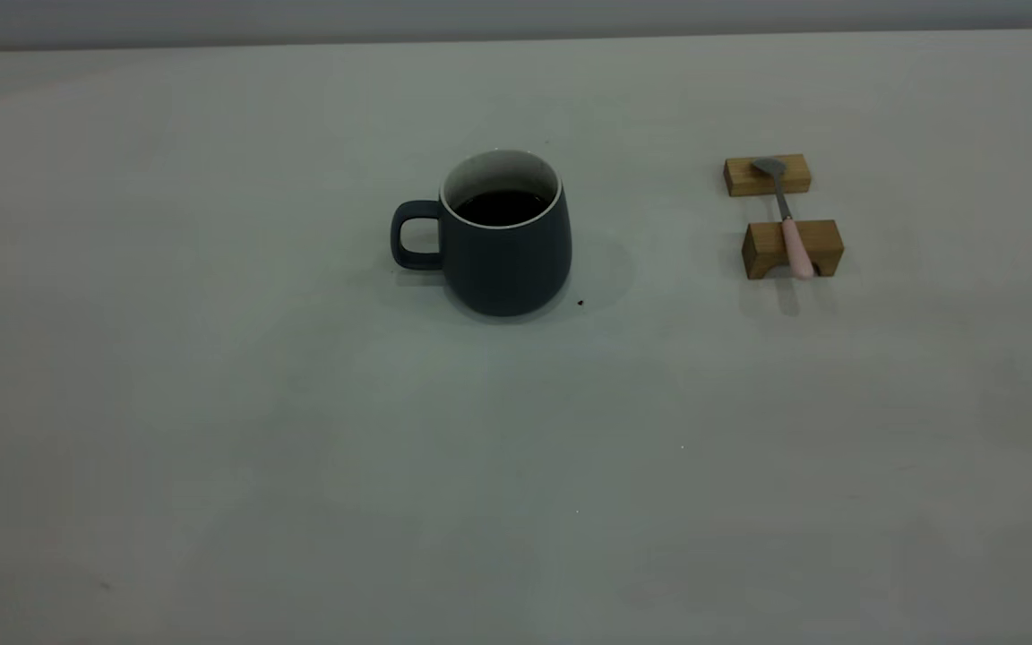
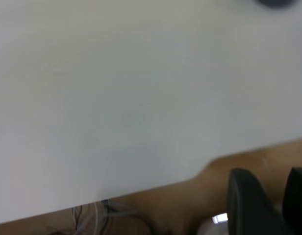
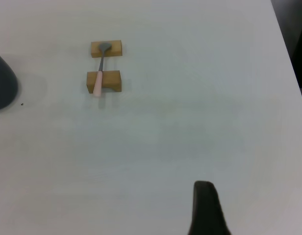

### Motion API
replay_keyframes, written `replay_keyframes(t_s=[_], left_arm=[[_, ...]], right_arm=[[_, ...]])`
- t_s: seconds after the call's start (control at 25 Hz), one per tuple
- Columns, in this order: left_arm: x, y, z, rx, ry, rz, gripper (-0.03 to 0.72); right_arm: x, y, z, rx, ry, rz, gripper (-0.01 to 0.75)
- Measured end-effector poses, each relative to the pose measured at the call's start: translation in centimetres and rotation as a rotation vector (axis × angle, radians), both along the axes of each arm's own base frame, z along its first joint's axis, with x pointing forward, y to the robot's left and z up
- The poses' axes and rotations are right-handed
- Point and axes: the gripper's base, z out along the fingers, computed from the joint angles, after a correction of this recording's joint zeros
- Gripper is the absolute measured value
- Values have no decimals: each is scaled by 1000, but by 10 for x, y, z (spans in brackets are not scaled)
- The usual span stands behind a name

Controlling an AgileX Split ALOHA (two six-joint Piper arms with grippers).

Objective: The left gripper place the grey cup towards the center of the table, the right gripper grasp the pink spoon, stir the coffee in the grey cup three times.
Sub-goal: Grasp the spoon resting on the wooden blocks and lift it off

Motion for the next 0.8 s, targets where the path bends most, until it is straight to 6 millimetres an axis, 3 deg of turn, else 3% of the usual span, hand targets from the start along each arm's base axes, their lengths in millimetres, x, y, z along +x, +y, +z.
replay_keyframes(t_s=[0.28, 0.52, 0.8], left_arm=[[-28, 8, -28, 2, -67, 164, 247], [-43, 5, -55, -31, -142, 171, 247], [-54, 5, -63, -35, -209, 167, 247]], right_arm=[[0, 0, 0, 0, 0, 0, 547], [0, 0, 0, 0, 0, 0, 547], [0, 0, 0, 0, 0, 0, 547]])
